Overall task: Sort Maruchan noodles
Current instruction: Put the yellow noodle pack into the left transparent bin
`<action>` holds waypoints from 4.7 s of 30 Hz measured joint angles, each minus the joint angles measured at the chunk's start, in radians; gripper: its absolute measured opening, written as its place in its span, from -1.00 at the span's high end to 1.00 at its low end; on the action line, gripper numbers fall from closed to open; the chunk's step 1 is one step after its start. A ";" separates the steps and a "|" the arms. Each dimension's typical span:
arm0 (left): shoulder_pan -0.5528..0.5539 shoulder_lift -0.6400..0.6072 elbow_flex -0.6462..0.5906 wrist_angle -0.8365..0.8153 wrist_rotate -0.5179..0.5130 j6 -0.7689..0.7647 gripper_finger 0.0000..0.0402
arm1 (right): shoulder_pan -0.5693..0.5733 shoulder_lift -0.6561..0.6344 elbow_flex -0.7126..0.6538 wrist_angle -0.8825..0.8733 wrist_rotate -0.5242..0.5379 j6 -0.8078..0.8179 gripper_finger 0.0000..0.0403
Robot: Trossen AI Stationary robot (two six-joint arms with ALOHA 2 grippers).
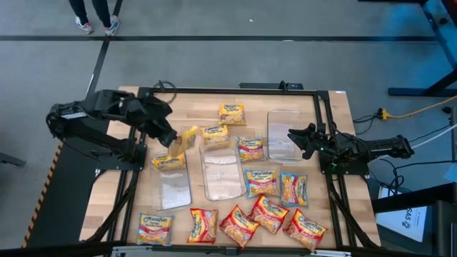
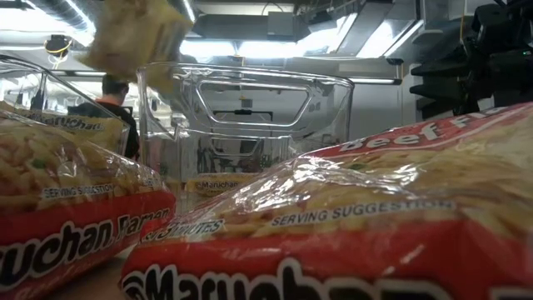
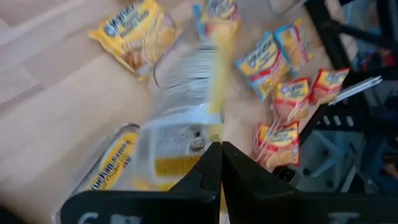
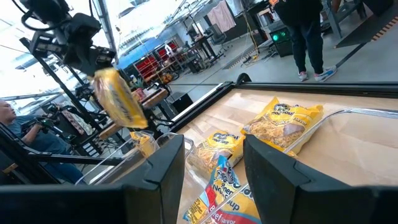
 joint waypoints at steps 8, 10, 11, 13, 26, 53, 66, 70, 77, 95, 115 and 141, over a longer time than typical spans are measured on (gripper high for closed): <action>-0.118 0.079 0.000 0.001 0.000 -0.077 1.00 | 0.000 0.000 0.000 0.000 0.000 0.000 0.20; -0.145 0.093 0.000 0.003 -0.001 -0.099 1.00 | 0.000 0.000 0.000 0.000 0.000 0.000 0.20; -0.158 0.099 0.000 0.003 -0.004 -0.111 1.00 | 0.000 0.000 0.000 0.000 0.000 0.000 0.20; -0.182 0.110 0.000 0.003 -0.008 -0.130 1.00 | 0.000 0.000 0.000 0.000 0.000 0.000 0.20; -0.260 0.175 -0.001 -0.030 -0.059 -0.165 1.00 | 0.000 0.000 0.000 0.000 0.000 0.000 0.20; -0.261 0.233 -0.001 -0.227 -0.118 -0.156 1.00 | 0.000 0.000 0.000 0.000 -0.039 0.000 0.20; -0.273 0.326 -0.001 -0.297 -0.032 -0.120 1.00 | 0.000 0.000 0.000 -0.001 -0.039 -0.004 0.20; -0.294 0.340 -0.001 -0.297 -0.014 -0.124 1.00 | 0.000 0.000 0.000 -0.002 -0.039 -0.004 0.20; -0.321 0.338 -0.001 -0.298 -0.006 -0.157 1.00 | 0.000 0.000 0.000 -0.002 -0.040 -0.004 0.20; -0.343 0.338 -0.164 -0.298 0.040 -0.168 0.67 | 0.000 0.000 0.000 -0.002 -0.041 -0.004 0.20; -0.214 0.264 -0.164 -0.041 -0.932 -0.181 0.63 | 0.000 0.000 0.000 -0.002 -0.031 0.000 0.20; 0.706 0.388 -0.165 0.547 0.126 0.756 0.63 | 0.000 0.046 -0.002 0.564 0.144 -0.239 0.20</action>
